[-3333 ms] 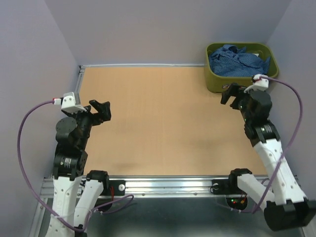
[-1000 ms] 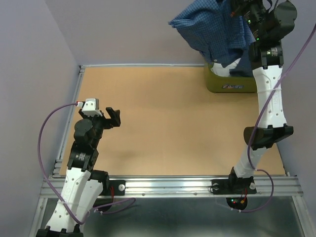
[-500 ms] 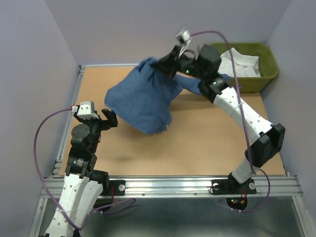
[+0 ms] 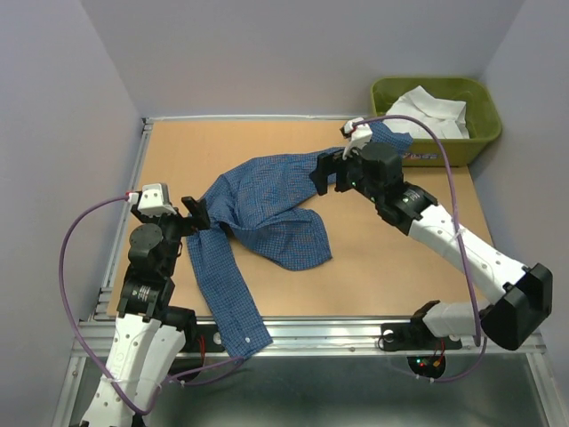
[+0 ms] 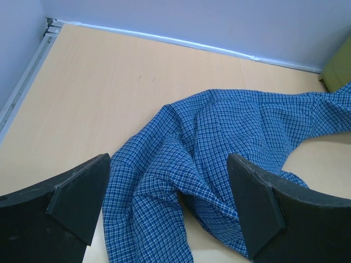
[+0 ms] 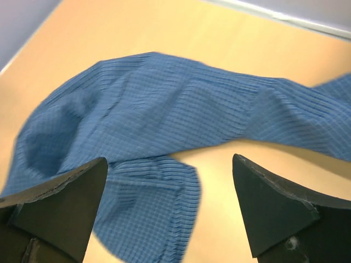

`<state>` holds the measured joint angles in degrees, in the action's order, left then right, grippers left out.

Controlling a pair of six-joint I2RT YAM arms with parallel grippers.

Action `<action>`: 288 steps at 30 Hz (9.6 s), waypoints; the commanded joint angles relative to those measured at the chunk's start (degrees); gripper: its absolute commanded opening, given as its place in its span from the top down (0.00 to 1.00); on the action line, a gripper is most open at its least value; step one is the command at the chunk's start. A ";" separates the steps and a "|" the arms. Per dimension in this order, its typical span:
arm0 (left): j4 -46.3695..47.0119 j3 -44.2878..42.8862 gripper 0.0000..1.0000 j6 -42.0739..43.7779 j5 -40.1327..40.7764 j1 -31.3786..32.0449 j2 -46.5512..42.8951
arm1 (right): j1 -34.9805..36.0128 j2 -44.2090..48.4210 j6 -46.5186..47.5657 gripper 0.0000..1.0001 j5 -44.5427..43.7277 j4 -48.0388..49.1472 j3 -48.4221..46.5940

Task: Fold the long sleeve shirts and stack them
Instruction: Move the shirt to the center of the board, then flatten the shirt out

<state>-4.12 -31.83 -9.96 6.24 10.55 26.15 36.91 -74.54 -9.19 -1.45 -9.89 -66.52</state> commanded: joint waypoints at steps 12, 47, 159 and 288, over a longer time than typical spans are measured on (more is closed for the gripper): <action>2.71 -0.86 0.01 0.20 -1.75 0.35 1.01 | -13.96 -17.29 19.81 0.00 -13.85 -3.65 -10.02; 3.77 0.02 0.01 1.69 -3.60 0.35 1.71 | -10.90 -35.50 46.10 1.00 -11.73 -8.03 -29.01; 2.28 -15.10 1.00 -9.82 -14.24 -18.02 59.63 | 6.69 -31.45 28.18 0.17 19.37 -14.10 -15.30; 6.32 -3.41 0.86 -19.06 -14.67 -19.42 33.17 | -8.61 -4.83 9.98 0.42 -0.92 -0.30 12.12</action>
<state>-2.09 -35.05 -30.76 -9.10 -8.75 59.05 27.44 -79.59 1.83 -3.95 -10.68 -54.48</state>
